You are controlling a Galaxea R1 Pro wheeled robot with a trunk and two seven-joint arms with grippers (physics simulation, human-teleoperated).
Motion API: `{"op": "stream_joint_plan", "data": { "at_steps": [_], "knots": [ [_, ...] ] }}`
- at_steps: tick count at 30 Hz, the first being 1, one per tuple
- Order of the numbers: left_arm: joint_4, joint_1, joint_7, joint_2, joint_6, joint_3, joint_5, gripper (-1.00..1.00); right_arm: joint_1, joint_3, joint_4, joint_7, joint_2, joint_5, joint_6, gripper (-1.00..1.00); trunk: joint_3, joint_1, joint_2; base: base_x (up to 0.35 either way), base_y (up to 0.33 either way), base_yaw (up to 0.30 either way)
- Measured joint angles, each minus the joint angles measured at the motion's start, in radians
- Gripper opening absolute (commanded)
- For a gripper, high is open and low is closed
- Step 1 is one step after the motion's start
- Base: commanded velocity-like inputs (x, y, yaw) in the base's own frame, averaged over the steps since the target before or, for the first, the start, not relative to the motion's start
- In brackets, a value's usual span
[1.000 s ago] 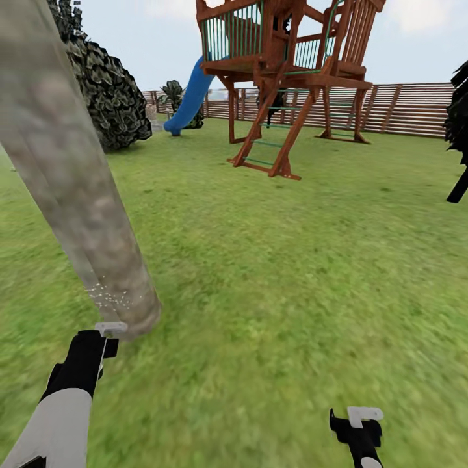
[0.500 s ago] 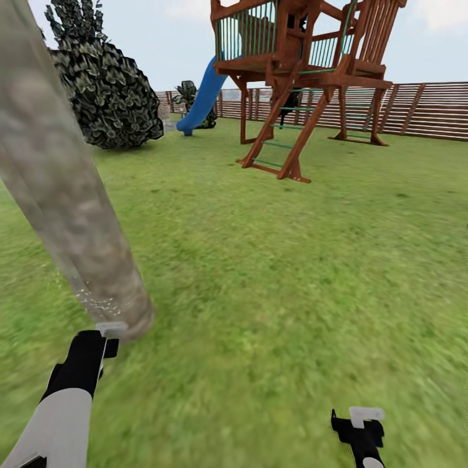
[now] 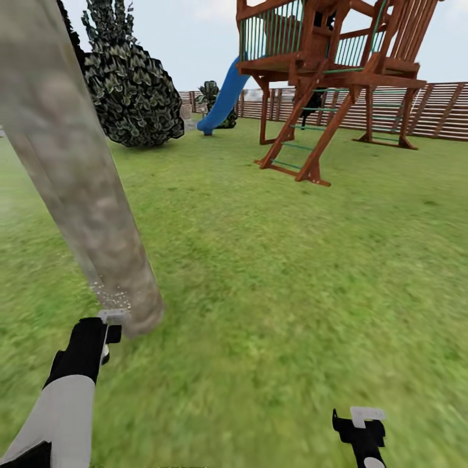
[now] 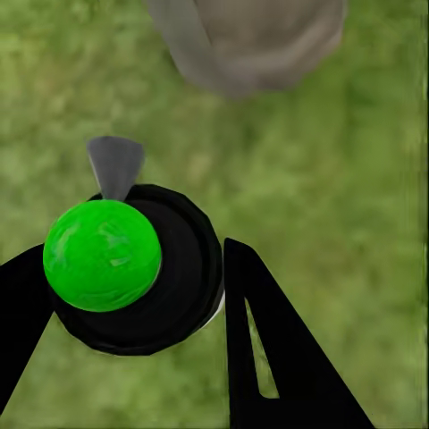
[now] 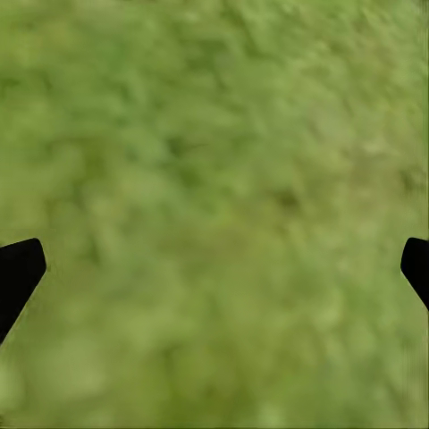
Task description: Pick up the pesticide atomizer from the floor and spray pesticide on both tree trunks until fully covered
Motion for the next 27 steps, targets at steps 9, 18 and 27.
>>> {"op": "stream_joint_plan", "data": {
  "at_steps": [9, 18, 27],
  "knots": [
    [-0.002, -0.112, 0.001, 0.002, 0.099, -0.084, 0.014, -1.0, 0.0, 0.0, 0.0, -0.001, -0.021, 0.0, 0.0, 1.0, 0.0, 0.0, 0.0, 0.0, 0.0, 0.107],
    [-0.002, -0.109, 0.002, 0.003, 0.098, -0.113, 0.013, -1.0, 0.0, 0.001, 0.0, -0.001, -0.022, 0.0, 0.0, 1.0, 0.0, 0.0, 0.0, 0.126, -0.165, 0.0],
    [-0.002, -0.109, 0.002, 0.001, 0.098, -0.113, 0.014, -1.0, 0.0, 0.001, 0.0, -0.001, -0.022, 0.0, 0.0, 1.0, 0.0, 0.0, 0.0, 0.195, -0.22, 0.0]
  ]
}}
